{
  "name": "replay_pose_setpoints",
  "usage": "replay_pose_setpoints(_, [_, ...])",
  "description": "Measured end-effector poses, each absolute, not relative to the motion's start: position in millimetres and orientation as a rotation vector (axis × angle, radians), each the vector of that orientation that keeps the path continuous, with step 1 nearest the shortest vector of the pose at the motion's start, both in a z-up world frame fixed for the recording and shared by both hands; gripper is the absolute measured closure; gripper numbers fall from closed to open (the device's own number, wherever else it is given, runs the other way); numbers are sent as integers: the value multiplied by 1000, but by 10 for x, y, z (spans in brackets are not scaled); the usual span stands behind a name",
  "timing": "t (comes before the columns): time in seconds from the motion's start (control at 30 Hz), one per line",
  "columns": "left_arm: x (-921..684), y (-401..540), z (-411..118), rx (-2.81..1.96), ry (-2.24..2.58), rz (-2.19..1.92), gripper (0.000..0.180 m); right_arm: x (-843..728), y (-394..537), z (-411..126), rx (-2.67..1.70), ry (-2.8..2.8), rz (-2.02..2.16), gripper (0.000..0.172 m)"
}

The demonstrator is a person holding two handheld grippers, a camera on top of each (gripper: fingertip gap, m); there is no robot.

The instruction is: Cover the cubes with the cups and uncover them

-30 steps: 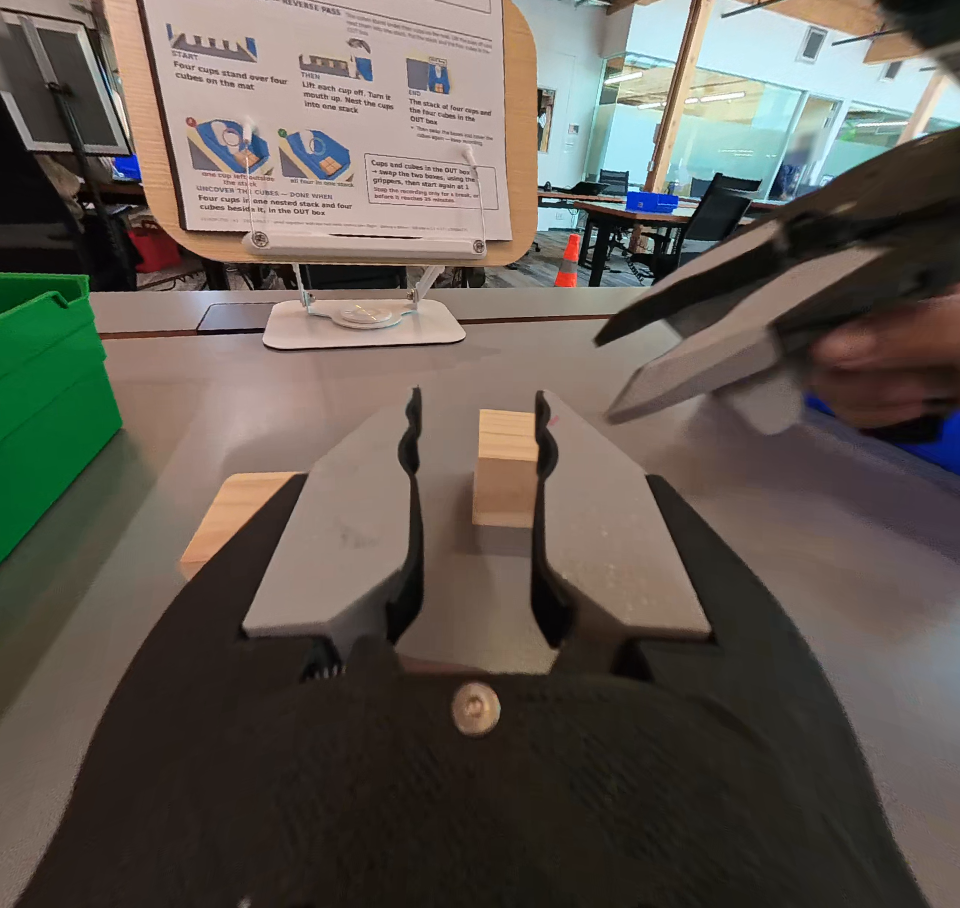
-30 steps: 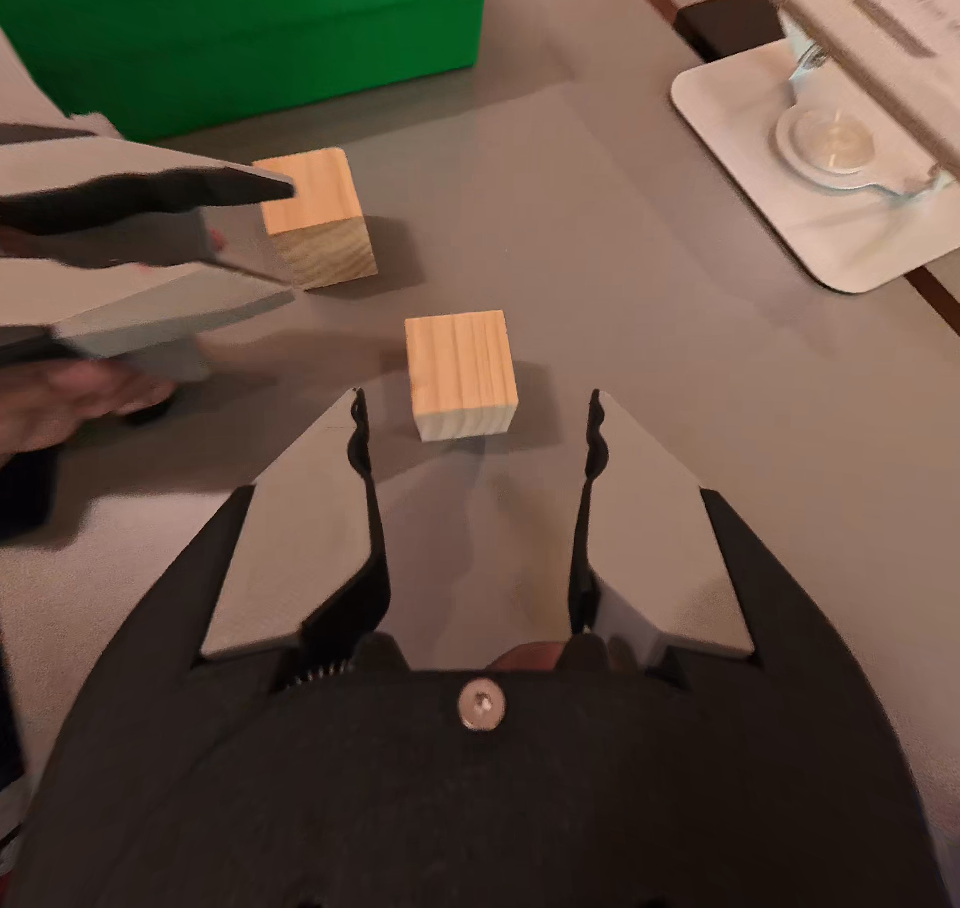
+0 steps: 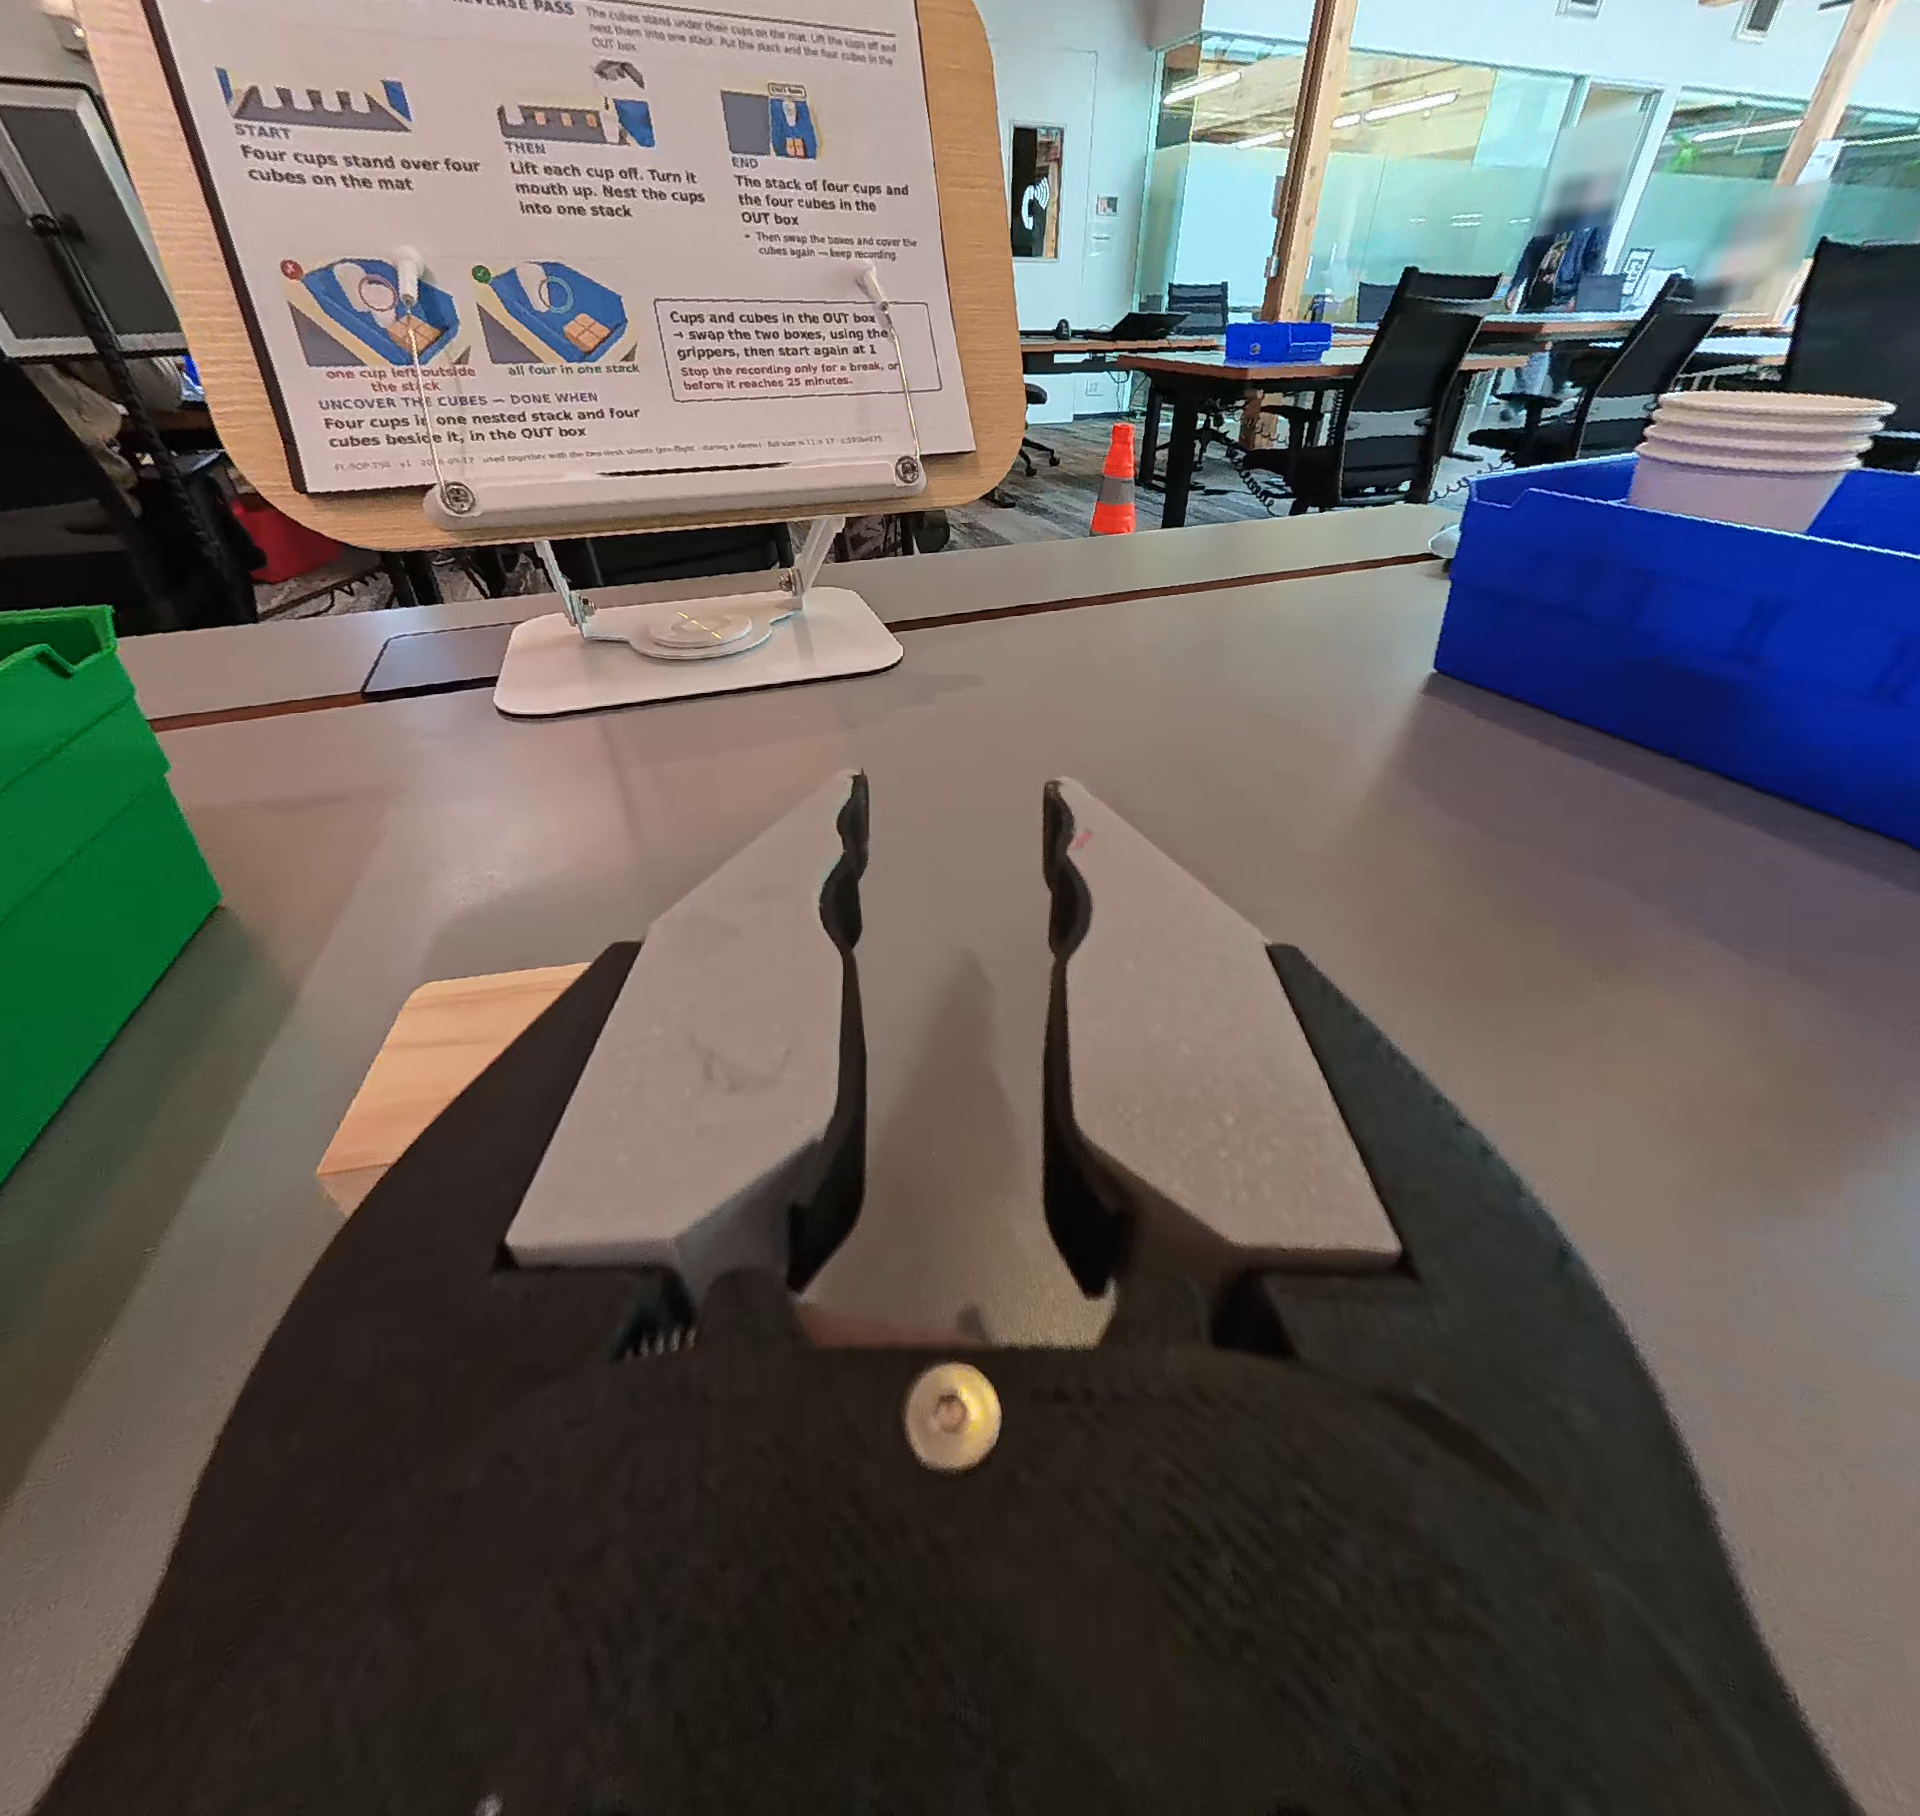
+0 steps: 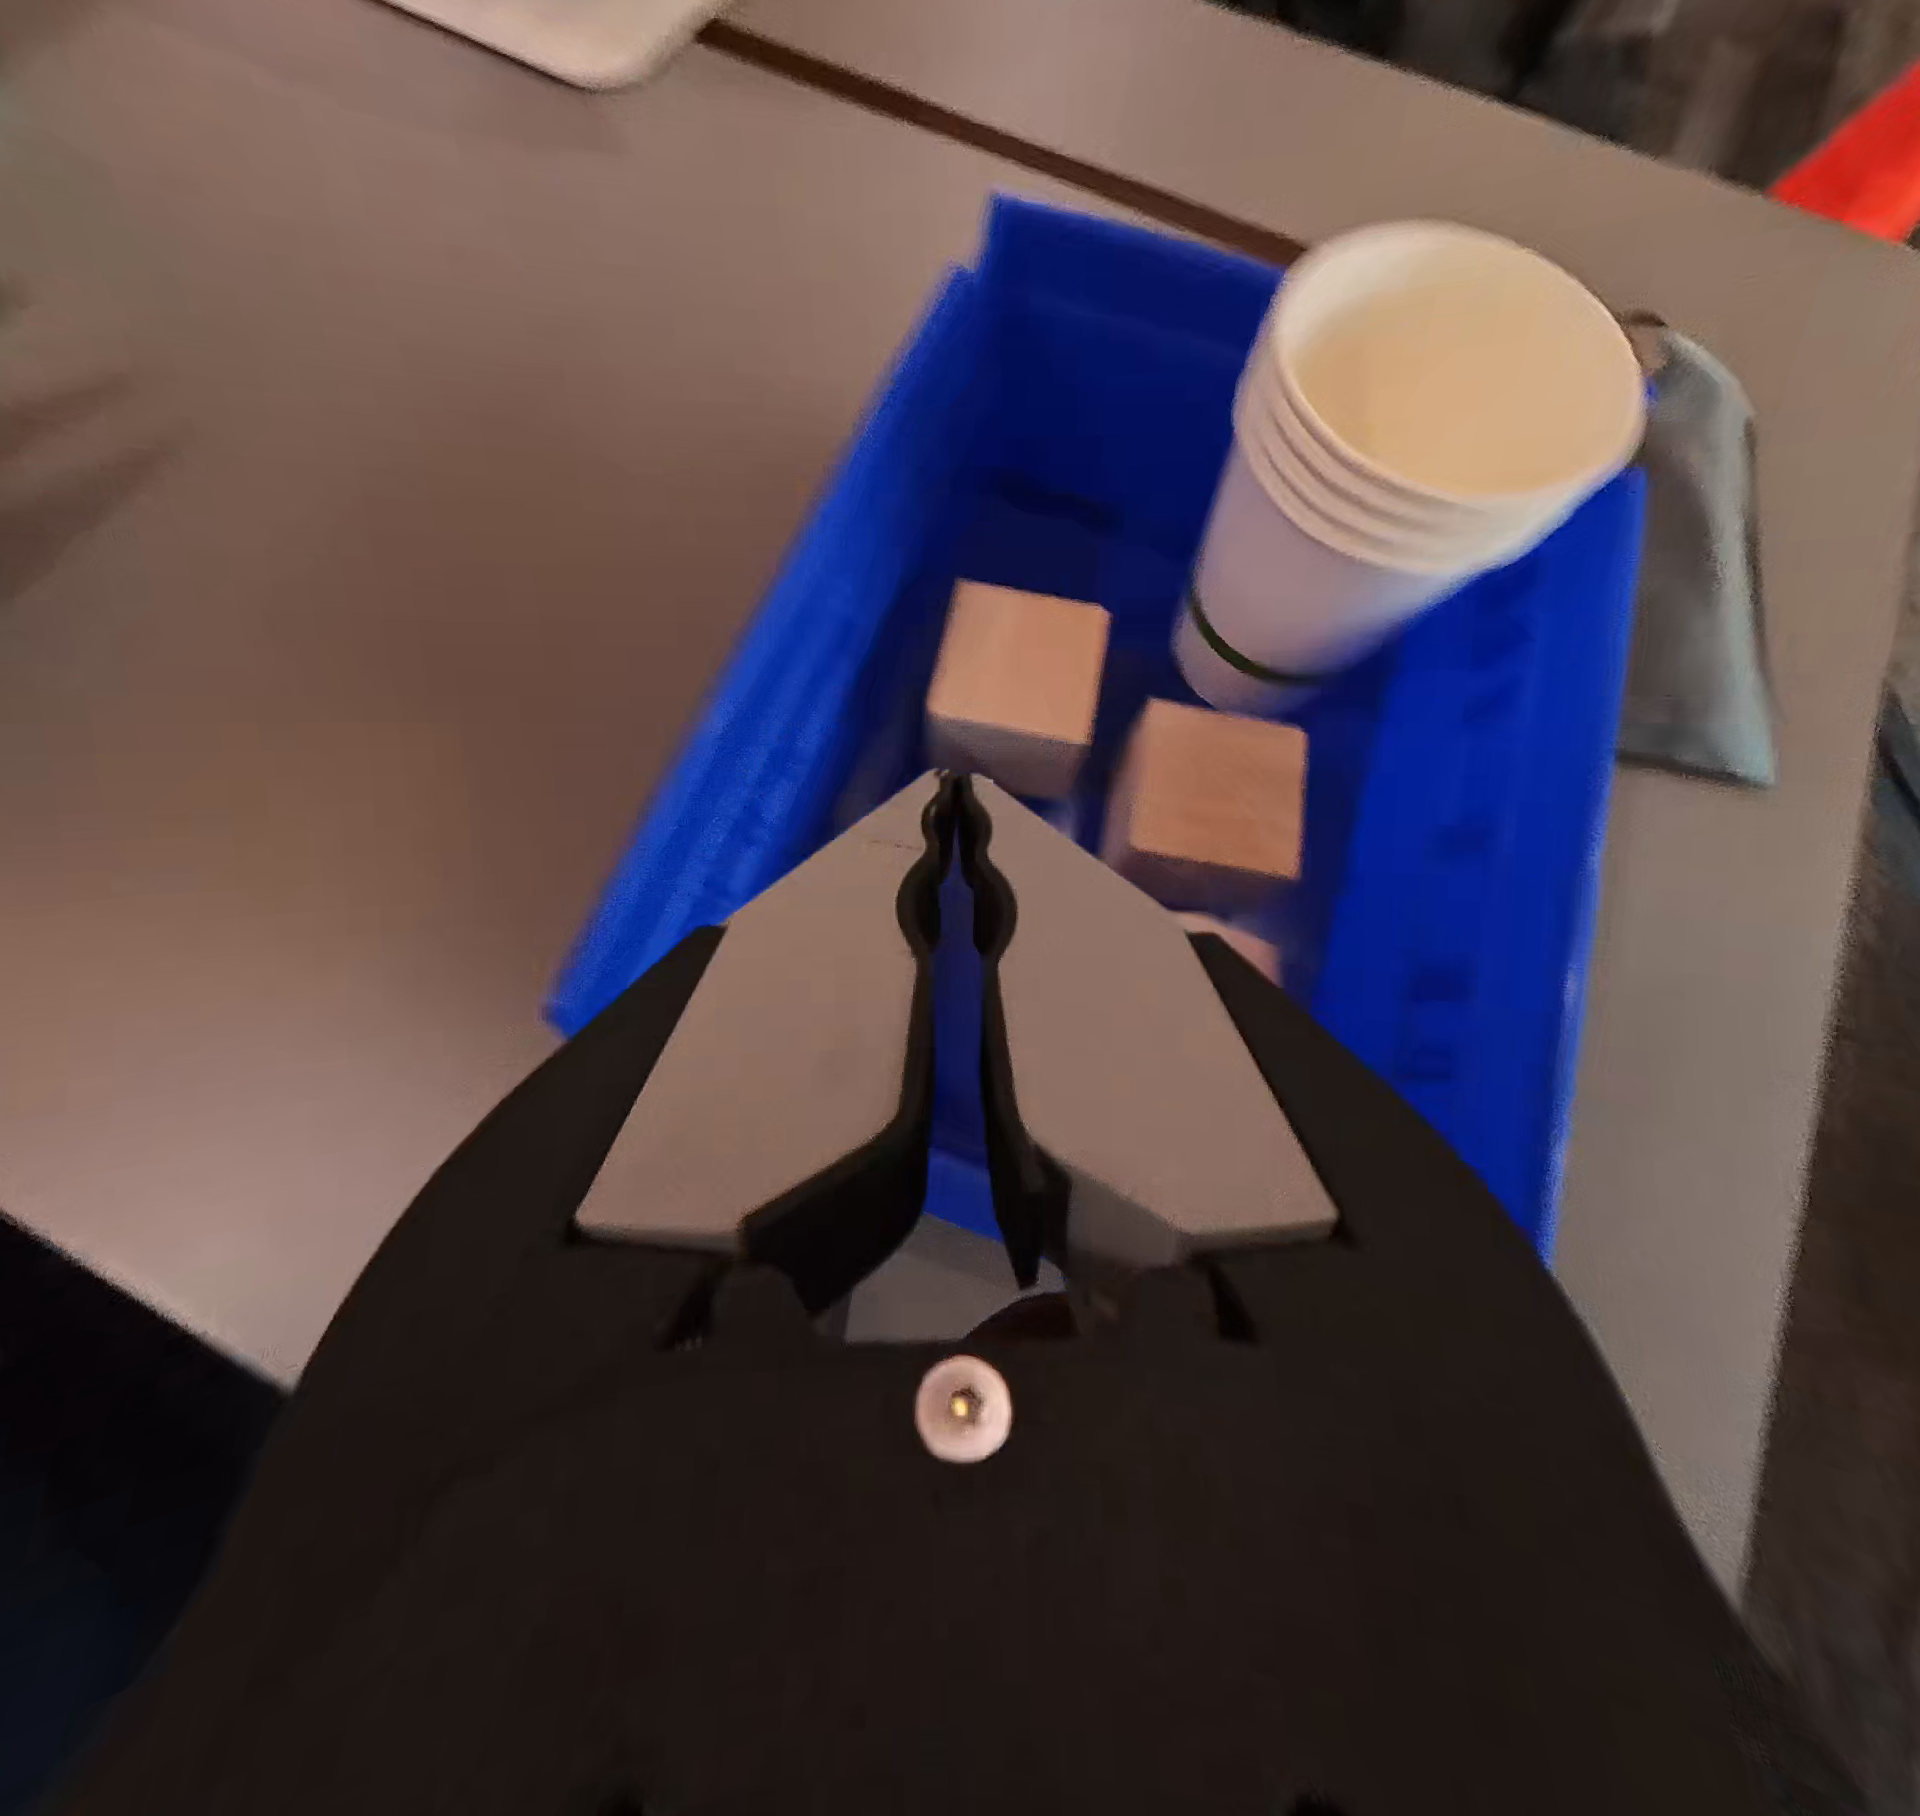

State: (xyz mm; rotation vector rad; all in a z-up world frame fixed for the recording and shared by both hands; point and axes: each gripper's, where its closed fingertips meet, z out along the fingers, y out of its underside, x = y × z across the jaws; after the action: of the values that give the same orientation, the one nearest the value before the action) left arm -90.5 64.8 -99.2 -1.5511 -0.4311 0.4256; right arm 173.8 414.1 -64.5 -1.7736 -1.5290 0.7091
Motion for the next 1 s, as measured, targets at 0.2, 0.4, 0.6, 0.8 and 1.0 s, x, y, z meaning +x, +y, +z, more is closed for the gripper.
replay_pose_setpoints(0.2, [-894, 647, -993, -1551, -426, 428, 152, 1877, 4700, -1258, -1898, -1439, 532, 170])
replay_pose_setpoints(0.4, [-880, 664, -1007, -1563, -415, 426, 154, 1905, 4829, -1170, -1889, -1372, 500, 144])
replay_pose_setpoints(0.6, [-876, 666, -1012, -1565, -416, 422, 154, 1931, 4899, -1479, -1935, -1521, 259, 132])
replay_pose_setpoints(0.8, [-904, 620, -986, -1537, -442, 433, 154, 1590, 4271, -900, -1698, -1463, 560, 130])
replay_pose_setpoints(1.0, [-1121, 164, -953, -1453, -627, 540, 125, 1283, 2988, -253, -1323, -1546, 922, 124])
